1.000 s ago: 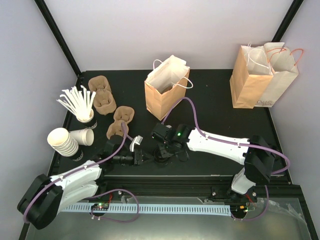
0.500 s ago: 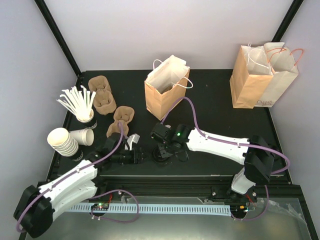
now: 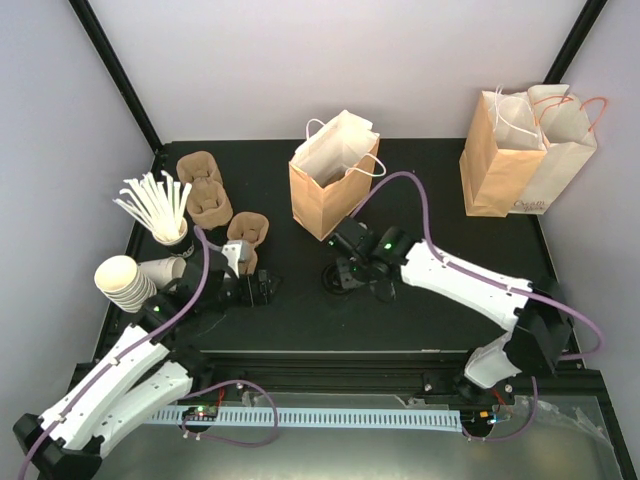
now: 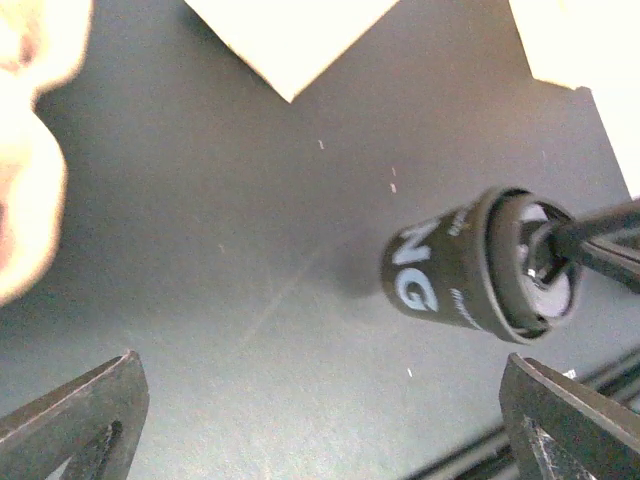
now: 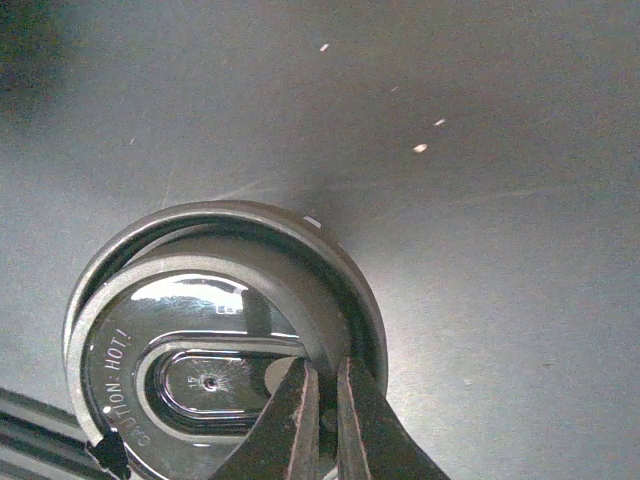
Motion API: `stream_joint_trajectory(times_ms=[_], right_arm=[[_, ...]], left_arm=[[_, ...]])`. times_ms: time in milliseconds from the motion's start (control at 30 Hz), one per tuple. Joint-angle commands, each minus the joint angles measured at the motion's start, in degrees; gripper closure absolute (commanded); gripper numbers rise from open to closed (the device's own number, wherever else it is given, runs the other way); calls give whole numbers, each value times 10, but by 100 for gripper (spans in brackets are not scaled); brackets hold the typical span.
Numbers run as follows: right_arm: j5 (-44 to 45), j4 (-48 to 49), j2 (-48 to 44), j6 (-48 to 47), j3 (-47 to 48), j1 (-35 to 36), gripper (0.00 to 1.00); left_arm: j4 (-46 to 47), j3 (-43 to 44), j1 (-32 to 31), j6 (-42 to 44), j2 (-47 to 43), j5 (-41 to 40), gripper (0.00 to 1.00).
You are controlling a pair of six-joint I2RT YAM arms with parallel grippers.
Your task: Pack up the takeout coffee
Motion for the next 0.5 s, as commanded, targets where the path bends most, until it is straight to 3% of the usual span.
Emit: stream_joint_trajectory(times_ms=[0,267,467], right_arm=[[38,-17,-46,-28,6,-37,99],[49,4,-124,-44,-24,-119,98],[52,-12,-153,-68,-22,-131,98]], left_arm=[[-42,76,19,54,10,-109,1],[-22,238,95,183,190,-72,1],[17,383,105,257,308,-35,1]])
